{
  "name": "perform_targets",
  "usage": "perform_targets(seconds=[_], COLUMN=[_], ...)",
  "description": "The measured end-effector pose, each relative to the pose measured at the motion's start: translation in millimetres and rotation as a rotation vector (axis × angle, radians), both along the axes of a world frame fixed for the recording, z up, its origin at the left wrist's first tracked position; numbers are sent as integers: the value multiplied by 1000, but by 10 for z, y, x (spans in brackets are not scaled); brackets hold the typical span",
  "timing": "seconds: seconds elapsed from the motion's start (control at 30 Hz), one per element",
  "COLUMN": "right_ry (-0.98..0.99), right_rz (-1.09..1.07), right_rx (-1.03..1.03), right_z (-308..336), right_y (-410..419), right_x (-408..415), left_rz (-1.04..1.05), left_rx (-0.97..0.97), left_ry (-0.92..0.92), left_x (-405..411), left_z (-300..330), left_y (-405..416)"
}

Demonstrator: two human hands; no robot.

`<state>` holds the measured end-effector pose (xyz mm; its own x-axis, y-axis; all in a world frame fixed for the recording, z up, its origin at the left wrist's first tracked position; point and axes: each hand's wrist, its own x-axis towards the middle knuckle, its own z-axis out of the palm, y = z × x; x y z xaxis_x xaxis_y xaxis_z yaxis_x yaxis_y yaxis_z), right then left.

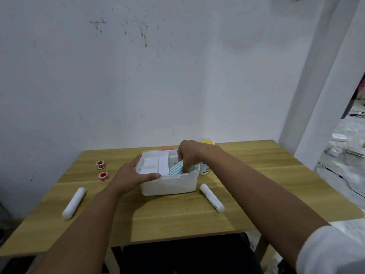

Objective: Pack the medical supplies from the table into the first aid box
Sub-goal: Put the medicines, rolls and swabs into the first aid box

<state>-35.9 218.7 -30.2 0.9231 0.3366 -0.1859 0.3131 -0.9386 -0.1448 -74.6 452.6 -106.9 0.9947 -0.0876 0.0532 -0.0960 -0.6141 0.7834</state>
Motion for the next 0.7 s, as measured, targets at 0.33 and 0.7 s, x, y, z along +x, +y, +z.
perform_targets(seconds=[0.33, 0.7], right_ry=[103, 169], right_rz=[20, -34], right_rx=[37, 66], right_z=[-149, -293], right_y=[28, 55], right_x=[106, 231], left_rz=[19, 26], left_rx=[-14, 1], left_ry=[-37, -28], left_x=[17, 21], left_z=[-24, -24], left_y=[-23, -22])
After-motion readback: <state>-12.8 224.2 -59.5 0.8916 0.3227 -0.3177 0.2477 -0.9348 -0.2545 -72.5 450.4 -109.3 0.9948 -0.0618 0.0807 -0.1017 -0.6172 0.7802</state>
